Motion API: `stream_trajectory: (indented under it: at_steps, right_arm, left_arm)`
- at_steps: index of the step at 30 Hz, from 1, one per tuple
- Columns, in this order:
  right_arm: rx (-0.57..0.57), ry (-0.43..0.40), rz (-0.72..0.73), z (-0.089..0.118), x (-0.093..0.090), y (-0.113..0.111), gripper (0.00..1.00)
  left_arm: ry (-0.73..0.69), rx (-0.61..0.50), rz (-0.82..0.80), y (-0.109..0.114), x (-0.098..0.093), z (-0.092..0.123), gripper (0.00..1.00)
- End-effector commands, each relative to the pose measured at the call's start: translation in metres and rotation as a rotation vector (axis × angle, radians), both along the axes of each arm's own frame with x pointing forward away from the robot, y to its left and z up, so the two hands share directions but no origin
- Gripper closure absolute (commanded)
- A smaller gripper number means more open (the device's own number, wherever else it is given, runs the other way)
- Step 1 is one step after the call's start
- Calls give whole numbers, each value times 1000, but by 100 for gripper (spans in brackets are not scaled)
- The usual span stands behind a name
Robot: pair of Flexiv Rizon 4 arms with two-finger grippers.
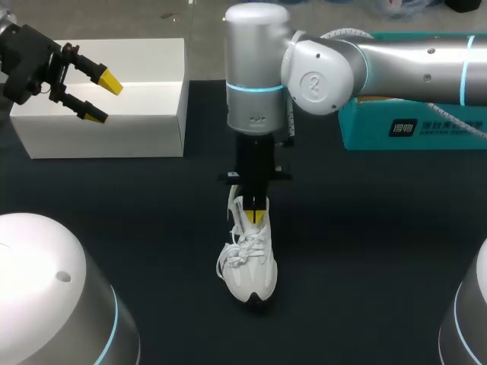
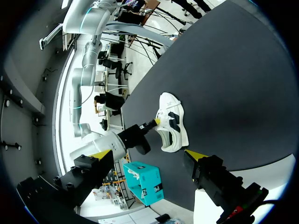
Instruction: Take the shoe out of the shoebox, open the shoe tongue, remove and reinsert the insole, then place the shoe into the shoebox
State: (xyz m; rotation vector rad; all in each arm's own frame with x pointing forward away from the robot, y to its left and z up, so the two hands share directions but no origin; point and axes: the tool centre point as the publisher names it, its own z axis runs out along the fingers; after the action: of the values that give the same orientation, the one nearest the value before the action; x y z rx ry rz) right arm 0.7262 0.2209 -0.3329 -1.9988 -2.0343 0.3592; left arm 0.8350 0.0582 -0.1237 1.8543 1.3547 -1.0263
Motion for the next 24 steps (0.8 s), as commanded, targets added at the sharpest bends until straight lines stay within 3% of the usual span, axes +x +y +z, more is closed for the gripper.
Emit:
stream_trajectory:
  at_steps: [1,4,12,24]
  right_arm:
    - [-26,22,-5,-13,13,9,100]
    - [-59,-26,-12,-6,14,7,100]
    - [3,-73,12,20,2,6,100]
    - [47,-38,34,-19,12,8,100]
  left_arm:
    - [0,2,-2,1,0,0,0]
    - [0,2,-2,1,0,0,0]
    - [0,2,-2,1,0,0,0]
    - [0,2,-2,1,0,0,0]
